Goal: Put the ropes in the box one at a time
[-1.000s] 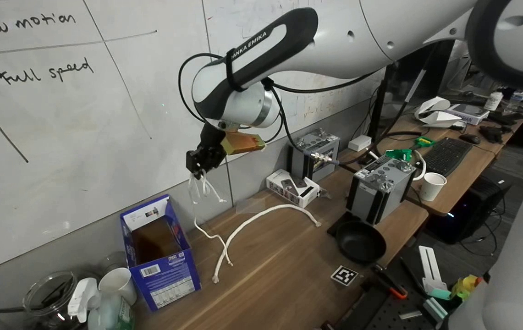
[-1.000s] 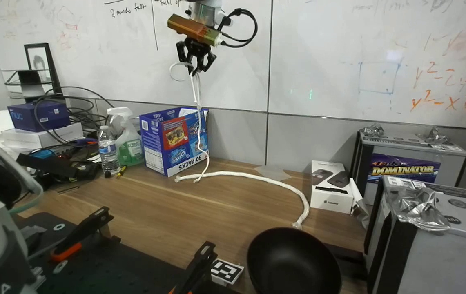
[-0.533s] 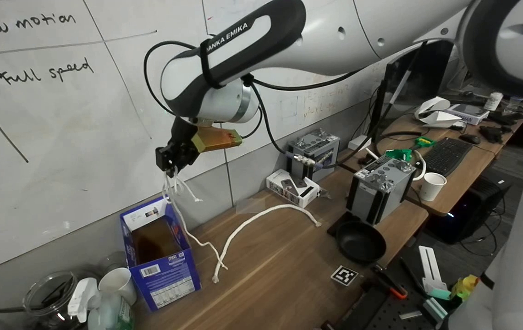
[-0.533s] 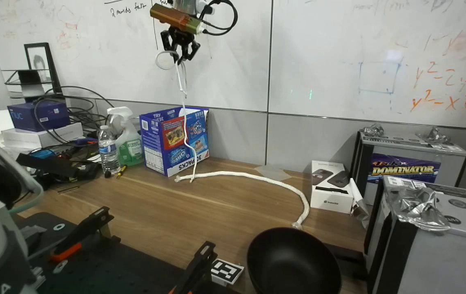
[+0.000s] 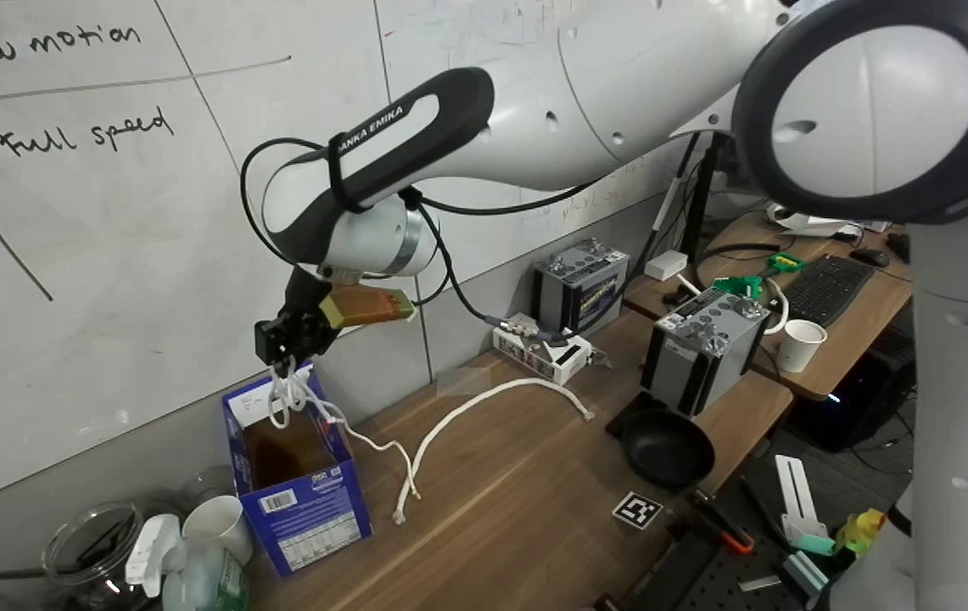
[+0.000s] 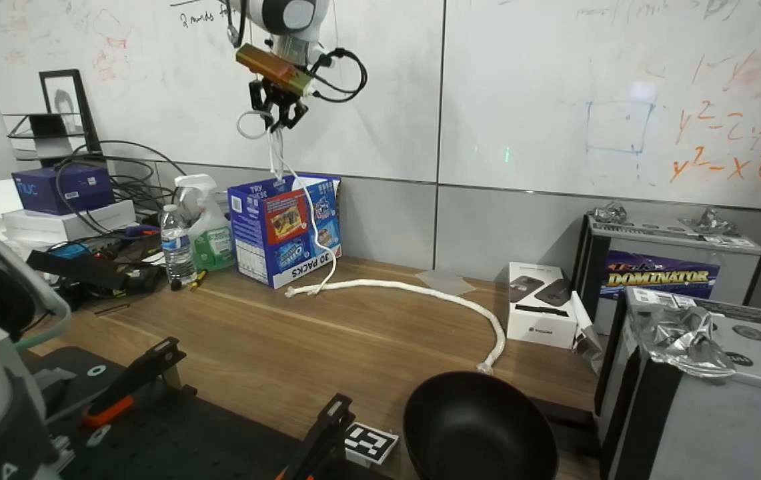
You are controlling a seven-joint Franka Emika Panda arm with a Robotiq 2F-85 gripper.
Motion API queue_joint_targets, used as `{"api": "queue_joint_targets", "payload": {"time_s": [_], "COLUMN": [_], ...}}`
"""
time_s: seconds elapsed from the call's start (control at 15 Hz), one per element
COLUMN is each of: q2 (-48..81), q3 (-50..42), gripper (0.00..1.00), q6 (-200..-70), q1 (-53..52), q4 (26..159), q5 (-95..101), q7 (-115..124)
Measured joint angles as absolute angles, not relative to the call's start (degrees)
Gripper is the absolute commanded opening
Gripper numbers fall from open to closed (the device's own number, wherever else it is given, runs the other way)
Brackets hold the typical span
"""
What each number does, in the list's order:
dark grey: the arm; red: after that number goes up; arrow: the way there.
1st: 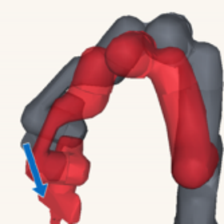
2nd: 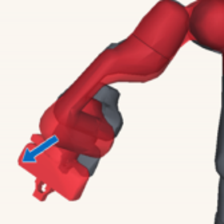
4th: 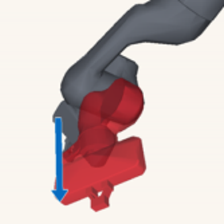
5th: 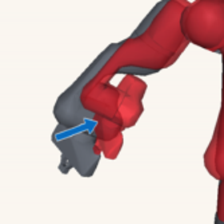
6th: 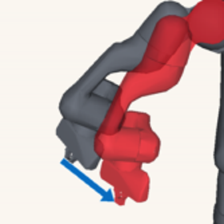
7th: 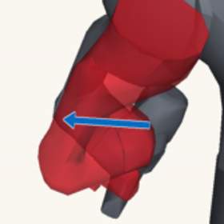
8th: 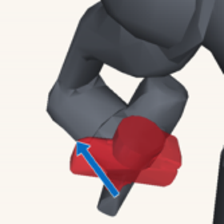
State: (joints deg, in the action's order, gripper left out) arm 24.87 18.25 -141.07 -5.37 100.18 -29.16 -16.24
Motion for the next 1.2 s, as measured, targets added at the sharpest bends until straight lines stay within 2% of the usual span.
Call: {"api": "queue_joint_targets", "payload": {"time_s": [0.53, 1.2], "q2": [34.2, 39.5], "q3": [20.6, 23.8], "gripper": [0.07, 0.07], "q6": [-141.7, -144.3], "q1": [-5.2, -1.1], "q4": [93.1, 93.0], "q5": [-30.9, -32.2], "q7": [-16.5, -23.6]}}
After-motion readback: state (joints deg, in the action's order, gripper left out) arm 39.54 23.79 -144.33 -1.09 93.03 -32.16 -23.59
